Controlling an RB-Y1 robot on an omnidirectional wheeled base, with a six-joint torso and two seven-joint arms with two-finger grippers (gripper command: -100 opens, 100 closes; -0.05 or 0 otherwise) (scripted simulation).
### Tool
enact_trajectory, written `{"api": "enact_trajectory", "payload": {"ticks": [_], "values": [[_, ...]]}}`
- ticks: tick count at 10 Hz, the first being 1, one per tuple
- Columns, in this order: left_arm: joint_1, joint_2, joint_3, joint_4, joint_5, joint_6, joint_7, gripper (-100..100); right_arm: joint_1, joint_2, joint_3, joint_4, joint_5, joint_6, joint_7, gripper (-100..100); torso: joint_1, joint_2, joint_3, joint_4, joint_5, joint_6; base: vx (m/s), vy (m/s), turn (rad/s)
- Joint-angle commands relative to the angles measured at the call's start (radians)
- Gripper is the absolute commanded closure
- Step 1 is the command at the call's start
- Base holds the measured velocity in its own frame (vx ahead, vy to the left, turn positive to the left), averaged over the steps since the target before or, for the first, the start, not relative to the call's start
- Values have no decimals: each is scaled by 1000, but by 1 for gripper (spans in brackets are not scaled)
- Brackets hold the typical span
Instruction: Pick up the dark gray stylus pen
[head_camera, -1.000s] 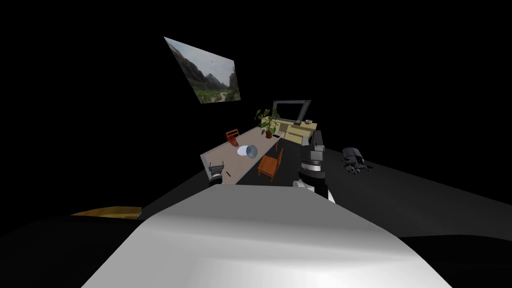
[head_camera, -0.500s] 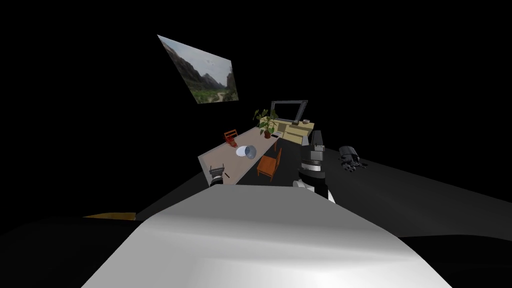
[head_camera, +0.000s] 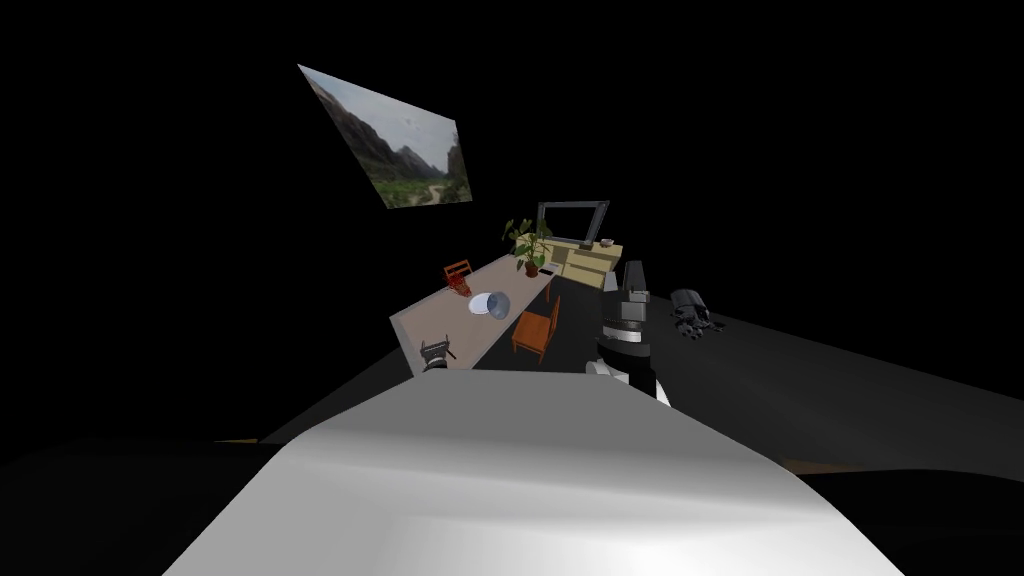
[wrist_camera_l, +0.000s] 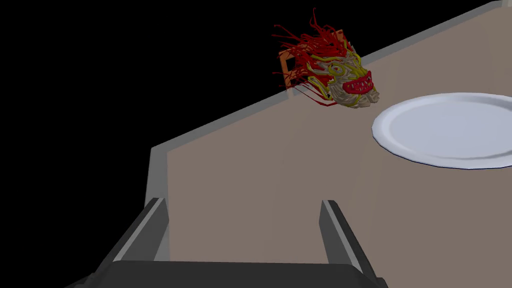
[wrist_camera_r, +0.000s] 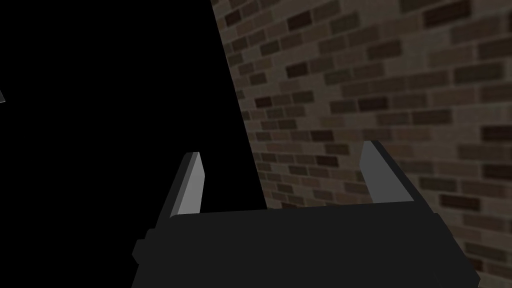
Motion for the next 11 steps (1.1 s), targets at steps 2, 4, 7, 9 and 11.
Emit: {"api": "enact_trajectory", "payload": {"ticks": [2,4,7,9,11], "values": [[-21,-14,9,78,26,-4,56,-100,0,0,0,0,0,0,0,0,0,0,0,0,0,0,12,-2,-48],[-34,-22,14,137,41,-6,90,-100,0,0,0,0,0,0,0,0,0,0,0,0,0,0,14,-2,-50],[-56,-37,24,227,70,-10,152,-100,0,0,0,0,0,0,0,0,0,0,0,0,0,0,15,-1,-59],[-66,-44,28,264,82,-12,180,-100,0,0,0,0,0,0,0,0,0,0,0,0,0,0,8,1,-38],[-75,-51,32,310,94,-14,204,-100,0,0,0,0,0,0,0,0,0,1,0,0,0,0,7,2,-34]]}}
